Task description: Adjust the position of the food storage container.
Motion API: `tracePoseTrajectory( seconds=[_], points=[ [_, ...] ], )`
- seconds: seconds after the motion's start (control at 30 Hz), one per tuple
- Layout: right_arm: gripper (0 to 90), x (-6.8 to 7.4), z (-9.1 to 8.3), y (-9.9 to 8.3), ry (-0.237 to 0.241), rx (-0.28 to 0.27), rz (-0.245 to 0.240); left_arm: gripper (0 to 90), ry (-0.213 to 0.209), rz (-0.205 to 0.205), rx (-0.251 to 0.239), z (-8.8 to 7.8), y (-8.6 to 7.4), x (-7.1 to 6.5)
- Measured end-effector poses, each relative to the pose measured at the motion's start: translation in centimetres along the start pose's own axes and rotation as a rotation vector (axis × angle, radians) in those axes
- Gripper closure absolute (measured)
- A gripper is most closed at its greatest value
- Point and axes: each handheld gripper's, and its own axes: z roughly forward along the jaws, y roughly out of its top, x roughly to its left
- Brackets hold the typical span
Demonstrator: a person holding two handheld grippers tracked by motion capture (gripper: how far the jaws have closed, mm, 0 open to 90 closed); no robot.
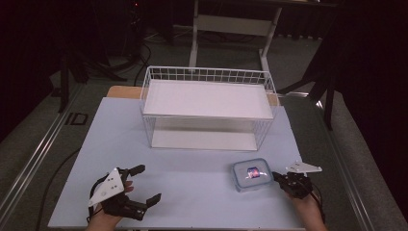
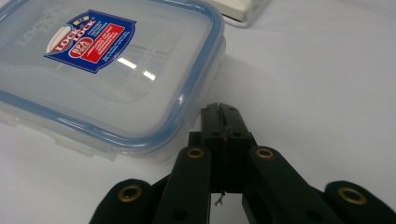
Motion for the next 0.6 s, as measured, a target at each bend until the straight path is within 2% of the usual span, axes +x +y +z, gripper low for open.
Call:
tracePoseTrajectory(
  seconds=[0.1, 0.3, 0.6],
  points=[
    [90.0, 0.7, 0.6, 0.6, 0.028, 0.003, 0.005, 1.2, 0.000, 0.000, 0.001, 0.0, 0.0, 0.0],
    [90.0, 2.5, 1.5, 1.4, 0.073, 0.008, -0.030, 1.2, -0.003, -0.002, -0.001, 0.0, 0.0, 0.0],
    [90.0, 5.0, 2.7, 2.3, 0.144, 0.003, -0.054, 1.2, -0.006, -0.001, 0.001, 0.0, 0.0, -0.1]
  ],
)
